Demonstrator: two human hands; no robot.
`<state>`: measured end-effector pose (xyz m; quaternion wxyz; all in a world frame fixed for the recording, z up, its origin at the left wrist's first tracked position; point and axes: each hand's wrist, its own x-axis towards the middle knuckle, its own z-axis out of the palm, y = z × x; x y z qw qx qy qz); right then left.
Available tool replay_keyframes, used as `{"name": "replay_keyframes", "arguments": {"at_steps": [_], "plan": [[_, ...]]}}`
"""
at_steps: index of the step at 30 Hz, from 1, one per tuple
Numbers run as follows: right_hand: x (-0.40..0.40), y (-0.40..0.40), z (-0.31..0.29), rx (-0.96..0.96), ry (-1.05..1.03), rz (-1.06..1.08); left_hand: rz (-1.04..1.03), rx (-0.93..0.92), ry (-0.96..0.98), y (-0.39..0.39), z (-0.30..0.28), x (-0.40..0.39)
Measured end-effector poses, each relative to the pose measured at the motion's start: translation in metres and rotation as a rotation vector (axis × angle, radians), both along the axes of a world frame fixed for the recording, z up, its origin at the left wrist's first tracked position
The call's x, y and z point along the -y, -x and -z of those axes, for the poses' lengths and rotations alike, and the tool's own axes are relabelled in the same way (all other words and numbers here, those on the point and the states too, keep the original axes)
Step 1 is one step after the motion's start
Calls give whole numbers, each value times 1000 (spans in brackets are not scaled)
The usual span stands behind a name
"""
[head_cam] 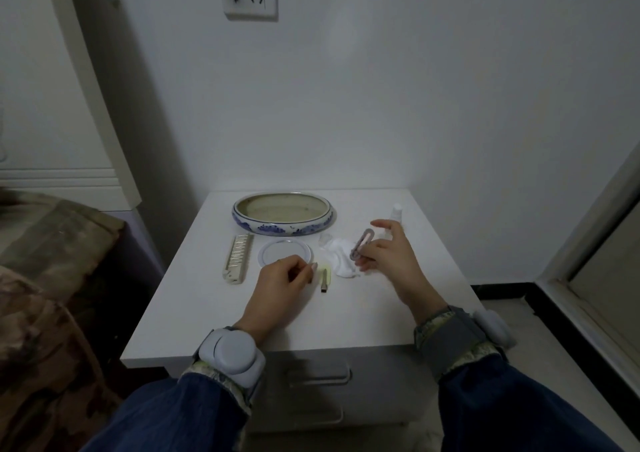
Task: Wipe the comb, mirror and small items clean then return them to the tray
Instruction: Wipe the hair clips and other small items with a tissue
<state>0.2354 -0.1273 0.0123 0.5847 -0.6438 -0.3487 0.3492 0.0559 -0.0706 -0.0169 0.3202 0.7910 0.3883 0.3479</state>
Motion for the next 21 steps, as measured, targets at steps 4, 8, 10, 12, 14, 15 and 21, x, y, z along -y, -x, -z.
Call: {"name": "replay_keyframes", "arguments": {"at_steps": [4,8,10,12,14,15,21], "plan": [[-3,5,3,-158,-68,-41,5,-8,8,1,2,-2],[-7,5,7,-205,-60,-27,-3,0,18,1,2,-2],[-8,4,8,-195,-66,-21,-6,12,25,0,2,-2],[-8,3,7,-204,-79,-12,-14,34,37,0,1,-2],[-7,4,6,-222,-76,-10,-20,56,46,0,1,-2],[-6,5,5,-233,-76,-29,-11,69,53,0,0,-2],[-3,16,4,-318,-139,-244,127,15,83,-3,-1,1]]}}
